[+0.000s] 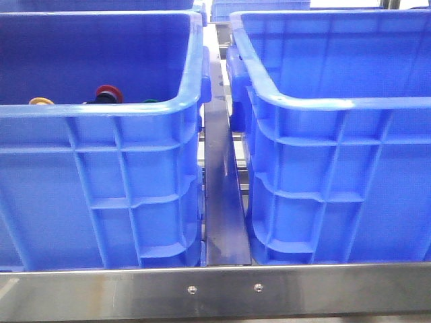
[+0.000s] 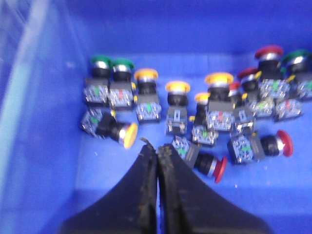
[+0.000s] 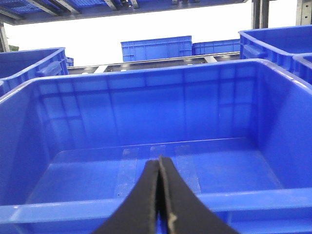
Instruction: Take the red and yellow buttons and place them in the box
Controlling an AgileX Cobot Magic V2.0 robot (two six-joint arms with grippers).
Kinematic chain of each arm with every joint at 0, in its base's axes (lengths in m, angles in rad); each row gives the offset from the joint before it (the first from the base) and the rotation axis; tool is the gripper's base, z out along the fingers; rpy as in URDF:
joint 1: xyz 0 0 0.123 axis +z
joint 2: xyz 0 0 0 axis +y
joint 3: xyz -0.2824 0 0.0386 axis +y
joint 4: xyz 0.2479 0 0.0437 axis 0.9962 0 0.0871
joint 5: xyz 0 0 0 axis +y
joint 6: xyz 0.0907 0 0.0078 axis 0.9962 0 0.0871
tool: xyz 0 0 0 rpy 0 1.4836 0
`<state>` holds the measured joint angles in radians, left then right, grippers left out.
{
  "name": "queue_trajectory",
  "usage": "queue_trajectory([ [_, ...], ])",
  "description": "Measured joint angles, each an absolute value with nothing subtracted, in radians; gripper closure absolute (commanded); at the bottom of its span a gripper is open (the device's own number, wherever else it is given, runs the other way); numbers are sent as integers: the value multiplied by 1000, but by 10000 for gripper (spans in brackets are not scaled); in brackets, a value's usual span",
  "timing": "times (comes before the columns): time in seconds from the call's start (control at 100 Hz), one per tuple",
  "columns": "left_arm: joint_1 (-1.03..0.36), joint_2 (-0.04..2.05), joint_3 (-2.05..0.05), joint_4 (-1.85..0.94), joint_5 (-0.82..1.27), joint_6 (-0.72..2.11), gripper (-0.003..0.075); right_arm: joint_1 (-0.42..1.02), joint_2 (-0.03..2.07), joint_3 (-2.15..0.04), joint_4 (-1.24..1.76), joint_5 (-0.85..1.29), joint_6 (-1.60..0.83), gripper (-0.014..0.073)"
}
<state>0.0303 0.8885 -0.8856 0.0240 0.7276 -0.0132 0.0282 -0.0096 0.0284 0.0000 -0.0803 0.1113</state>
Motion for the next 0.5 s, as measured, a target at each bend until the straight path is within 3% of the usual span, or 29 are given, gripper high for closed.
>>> queue_trajectory([
  [0.13, 30, 916, -886, 14, 728, -12, 595, 28, -10, 28, 0, -80, 111, 662],
  [0.3, 30, 922, -886, 12, 722, -12, 245, 28, -10, 28, 0, -80, 111, 662],
  [0.35, 30, 922, -886, 12, 719, -12, 174, 28, -10, 28, 0, -80, 111, 662],
  [0.4, 30, 922, -886, 12, 715, -12, 139, 28, -10, 28, 0, -80, 111, 662],
  [0.5, 30, 922, -886, 0, 716, -12, 141, 28, -10, 28, 0, -80, 111, 662],
])
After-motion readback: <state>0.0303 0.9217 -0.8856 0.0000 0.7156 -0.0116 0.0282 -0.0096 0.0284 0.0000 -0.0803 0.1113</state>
